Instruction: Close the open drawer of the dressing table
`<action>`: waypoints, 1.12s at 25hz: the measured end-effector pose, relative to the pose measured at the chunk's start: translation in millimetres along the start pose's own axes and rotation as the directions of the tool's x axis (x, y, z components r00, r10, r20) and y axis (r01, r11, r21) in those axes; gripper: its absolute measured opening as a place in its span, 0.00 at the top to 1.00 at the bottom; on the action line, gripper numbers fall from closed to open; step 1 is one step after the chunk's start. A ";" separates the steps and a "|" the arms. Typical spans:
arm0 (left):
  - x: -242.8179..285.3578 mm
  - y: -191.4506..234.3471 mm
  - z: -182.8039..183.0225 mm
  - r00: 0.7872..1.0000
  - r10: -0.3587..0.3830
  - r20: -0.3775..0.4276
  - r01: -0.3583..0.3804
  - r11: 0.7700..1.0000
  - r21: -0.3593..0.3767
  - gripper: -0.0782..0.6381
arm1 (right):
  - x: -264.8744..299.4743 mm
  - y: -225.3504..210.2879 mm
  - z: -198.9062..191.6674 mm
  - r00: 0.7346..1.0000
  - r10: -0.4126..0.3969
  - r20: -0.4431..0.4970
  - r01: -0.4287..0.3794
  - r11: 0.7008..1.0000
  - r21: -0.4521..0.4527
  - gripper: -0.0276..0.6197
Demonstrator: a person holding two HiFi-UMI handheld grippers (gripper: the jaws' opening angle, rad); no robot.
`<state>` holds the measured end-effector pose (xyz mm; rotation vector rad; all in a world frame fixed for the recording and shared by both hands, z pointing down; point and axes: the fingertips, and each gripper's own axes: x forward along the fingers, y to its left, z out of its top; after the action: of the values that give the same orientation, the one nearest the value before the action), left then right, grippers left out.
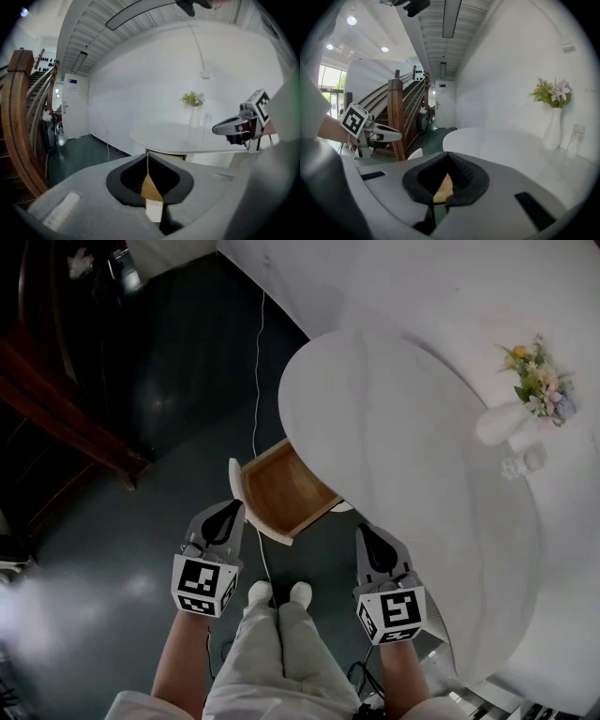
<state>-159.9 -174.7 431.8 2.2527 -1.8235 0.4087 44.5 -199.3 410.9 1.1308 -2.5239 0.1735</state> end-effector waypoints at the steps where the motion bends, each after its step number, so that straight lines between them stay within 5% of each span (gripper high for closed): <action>1: 1.0 1.9 -6.2 1.000 -0.005 -0.003 0.005 1.000 -0.001 0.87 | 2.9 3.0 -5.8 1.000 0.001 -0.007 -0.001 1.000 0.003 0.96; 28: 35.5 -6.0 -191.4 0.969 -0.151 -0.197 0.142 0.988 -0.060 0.87 | 49.3 47.6 -113.5 0.995 -0.004 -0.104 0.011 0.997 0.072 0.96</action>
<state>-162.5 -141.8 623.7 2.2075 -1.5410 0.5399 10.9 -172.4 536.3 1.1281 -2.4392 0.3162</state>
